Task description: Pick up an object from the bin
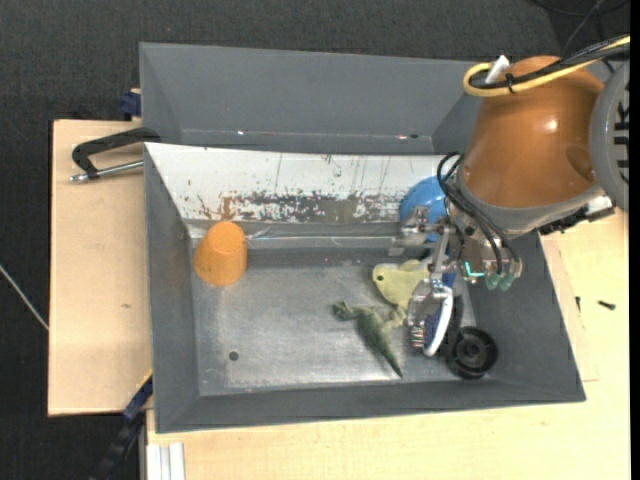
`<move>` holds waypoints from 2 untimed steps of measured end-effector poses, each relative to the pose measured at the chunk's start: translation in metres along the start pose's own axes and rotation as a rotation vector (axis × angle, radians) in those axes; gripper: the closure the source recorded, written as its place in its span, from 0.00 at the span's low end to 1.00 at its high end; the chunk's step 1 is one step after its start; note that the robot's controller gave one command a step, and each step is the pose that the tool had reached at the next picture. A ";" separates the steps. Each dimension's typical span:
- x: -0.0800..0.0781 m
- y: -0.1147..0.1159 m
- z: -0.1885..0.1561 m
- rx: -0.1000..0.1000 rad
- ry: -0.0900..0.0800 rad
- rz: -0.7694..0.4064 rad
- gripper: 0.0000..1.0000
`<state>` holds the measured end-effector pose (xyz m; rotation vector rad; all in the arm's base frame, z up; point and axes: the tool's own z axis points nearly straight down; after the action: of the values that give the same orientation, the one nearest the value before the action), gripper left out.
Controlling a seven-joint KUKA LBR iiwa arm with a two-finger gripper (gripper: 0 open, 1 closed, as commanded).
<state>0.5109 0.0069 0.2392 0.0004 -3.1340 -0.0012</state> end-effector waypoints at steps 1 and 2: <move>-0.020 -0.019 0.155 -0.005 -0.010 0.247 0.00; -0.020 -0.020 0.155 -0.003 -0.011 0.248 1.00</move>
Offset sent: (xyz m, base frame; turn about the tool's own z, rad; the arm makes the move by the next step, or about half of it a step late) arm 0.0168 -0.0215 -0.1563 0.2498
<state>0.5296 -0.0126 0.0845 -0.3881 -3.1211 -0.0051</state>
